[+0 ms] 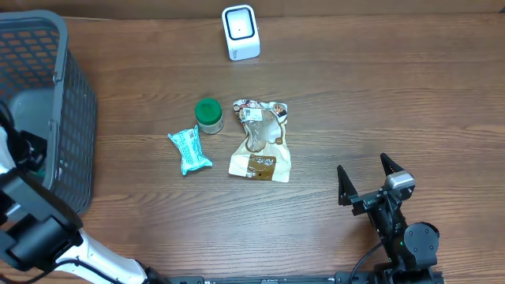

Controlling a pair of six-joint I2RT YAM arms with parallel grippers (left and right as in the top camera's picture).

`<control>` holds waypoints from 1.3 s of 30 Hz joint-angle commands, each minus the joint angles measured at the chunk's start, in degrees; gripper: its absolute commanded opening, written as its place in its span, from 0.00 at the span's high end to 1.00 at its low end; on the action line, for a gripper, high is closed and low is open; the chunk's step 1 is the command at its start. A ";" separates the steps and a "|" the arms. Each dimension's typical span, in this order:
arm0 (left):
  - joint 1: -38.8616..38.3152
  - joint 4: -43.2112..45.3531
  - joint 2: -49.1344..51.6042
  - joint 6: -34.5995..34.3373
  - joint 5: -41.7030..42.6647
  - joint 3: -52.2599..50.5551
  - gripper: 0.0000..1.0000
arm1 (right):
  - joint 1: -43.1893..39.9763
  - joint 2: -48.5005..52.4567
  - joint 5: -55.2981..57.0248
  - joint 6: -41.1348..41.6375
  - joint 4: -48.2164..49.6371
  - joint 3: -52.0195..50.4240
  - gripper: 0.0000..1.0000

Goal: Scan the item barcode
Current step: 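Move the left gripper back into the basket and grasp a small packet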

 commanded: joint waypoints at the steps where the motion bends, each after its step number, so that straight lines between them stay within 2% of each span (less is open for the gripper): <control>1: 0.00 3.65 1.20 0.90 -1.33 -5.20 0.32 | -0.22 -0.52 0.11 -0.11 0.22 -0.63 0.00; 8: 0.00 14.38 1.20 0.90 -0.59 -12.57 0.32 | -0.22 -0.52 0.11 -0.13 0.22 -0.63 0.00; 10: -0.07 15.28 1.20 0.94 0.00 -12.70 0.36 | -0.22 -0.52 0.11 -0.13 0.22 -0.63 0.00; 12: -0.07 16.20 1.20 0.94 0.81 -12.66 0.46 | -0.22 -0.52 0.11 -0.13 0.22 -0.63 0.00; 16: -0.04 16.44 1.20 0.96 0.96 -12.59 0.80 | -0.22 -0.52 0.11 -0.11 0.20 -0.63 0.00; 18: -0.04 16.37 1.18 0.96 0.96 -12.59 0.92 | -0.22 -0.52 0.11 -0.11 0.22 -0.63 0.00; 19: -0.04 16.17 1.16 0.94 0.98 -12.59 0.96 | -0.22 -0.52 0.11 -0.13 0.22 -0.63 0.00; 26: -0.04 11.21 0.33 1.14 1.05 -9.03 0.96 | -0.22 -0.52 0.11 -0.13 0.22 -0.63 0.00; 32: -0.04 3.21 -2.49 1.18 3.98 1.07 0.96 | -0.22 -0.52 0.11 -0.13 0.22 -0.63 0.00; 36: -0.04 -2.34 -5.62 1.11 10.51 11.02 0.96 | -0.22 -0.52 0.11 -0.13 0.22 -0.63 0.00; 39: -0.11 -5.14 -9.97 1.14 21.88 17.18 0.96 | -0.22 -0.52 0.11 -0.13 0.22 -0.63 0.00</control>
